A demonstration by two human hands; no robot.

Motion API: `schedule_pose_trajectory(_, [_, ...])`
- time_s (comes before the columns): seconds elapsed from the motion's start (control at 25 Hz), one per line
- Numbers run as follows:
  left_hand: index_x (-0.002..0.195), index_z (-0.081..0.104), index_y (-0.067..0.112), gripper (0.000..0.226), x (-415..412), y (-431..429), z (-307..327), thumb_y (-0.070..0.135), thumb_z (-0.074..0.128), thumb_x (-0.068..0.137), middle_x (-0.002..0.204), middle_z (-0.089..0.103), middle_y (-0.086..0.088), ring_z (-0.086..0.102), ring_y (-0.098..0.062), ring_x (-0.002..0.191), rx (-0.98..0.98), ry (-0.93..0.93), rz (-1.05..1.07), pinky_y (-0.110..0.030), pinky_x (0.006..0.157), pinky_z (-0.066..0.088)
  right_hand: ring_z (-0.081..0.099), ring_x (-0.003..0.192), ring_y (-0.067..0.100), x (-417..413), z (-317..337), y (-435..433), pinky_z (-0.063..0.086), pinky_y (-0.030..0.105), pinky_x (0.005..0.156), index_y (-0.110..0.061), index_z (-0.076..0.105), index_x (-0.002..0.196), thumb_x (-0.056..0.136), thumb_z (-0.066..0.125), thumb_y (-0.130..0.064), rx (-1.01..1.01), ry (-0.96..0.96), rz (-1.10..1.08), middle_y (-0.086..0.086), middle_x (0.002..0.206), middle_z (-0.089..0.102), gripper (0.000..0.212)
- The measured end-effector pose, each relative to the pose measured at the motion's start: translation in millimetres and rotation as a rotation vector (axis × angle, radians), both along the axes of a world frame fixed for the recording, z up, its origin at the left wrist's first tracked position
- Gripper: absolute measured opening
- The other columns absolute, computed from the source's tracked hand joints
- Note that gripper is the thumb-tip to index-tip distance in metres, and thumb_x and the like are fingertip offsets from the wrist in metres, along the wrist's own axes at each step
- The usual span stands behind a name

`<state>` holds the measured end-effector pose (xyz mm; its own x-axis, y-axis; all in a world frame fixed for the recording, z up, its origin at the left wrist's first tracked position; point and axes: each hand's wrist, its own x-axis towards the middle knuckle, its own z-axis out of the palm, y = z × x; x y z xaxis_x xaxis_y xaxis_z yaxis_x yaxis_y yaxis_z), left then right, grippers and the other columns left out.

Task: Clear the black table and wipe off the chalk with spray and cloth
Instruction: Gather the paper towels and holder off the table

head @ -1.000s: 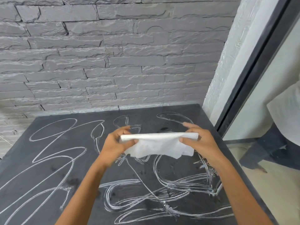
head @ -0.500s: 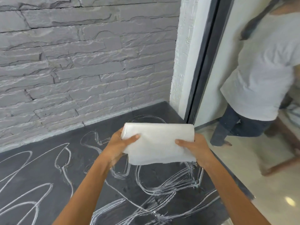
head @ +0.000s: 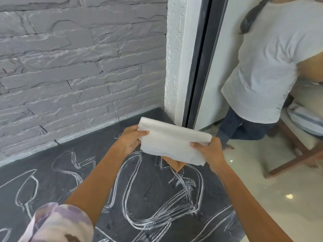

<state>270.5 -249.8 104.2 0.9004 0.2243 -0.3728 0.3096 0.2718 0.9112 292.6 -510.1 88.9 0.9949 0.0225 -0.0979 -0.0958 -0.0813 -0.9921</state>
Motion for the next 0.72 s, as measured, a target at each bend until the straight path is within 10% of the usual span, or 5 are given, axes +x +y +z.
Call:
schedule_pose_trajectory(0.2, [0.103,0.062,0.000,0.037,44,-9,-32,-0.016,0.068,0.070,0.097,0.066,-0.010,0.061,-0.027,0.094,0.211,0.039,-0.058,-0.029,0.062,0.056,0.061,0.089,0.021,32,-35,6,0.052,0.036,0.077,-0.013,0.060,0.099,0.073,0.076,-0.004,-0.049,0.012,-0.042,0.004,0.098,0.064,0.033])
schedule_pose_trajectory(0.52, [0.102,0.064,0.000,0.035,84,0,-65,-0.008,0.073,0.070,0.104,0.065,-0.016,0.060,-0.027,0.094,0.546,0.037,-0.043,-0.039,0.079,0.052,0.055,0.072,-0.006,28,-86,21,0.046,0.003,0.053,-0.017,0.063,0.097,0.073,0.079,-0.016,-0.193,0.004,-0.019,-0.019,0.082,0.057,0.030])
schedule_pose_trajectory(0.72, [0.105,0.064,0.001,0.035,94,-2,-86,0.000,0.072,0.071,0.109,0.066,-0.018,0.058,-0.028,0.098,0.772,0.158,-0.090,-0.032,0.078,0.044,0.065,0.082,0.011,24,-107,21,0.048,0.006,0.068,0.000,0.067,0.107,0.077,0.075,-0.014,-0.339,-0.031,0.010,0.007,0.097,0.069,0.034])
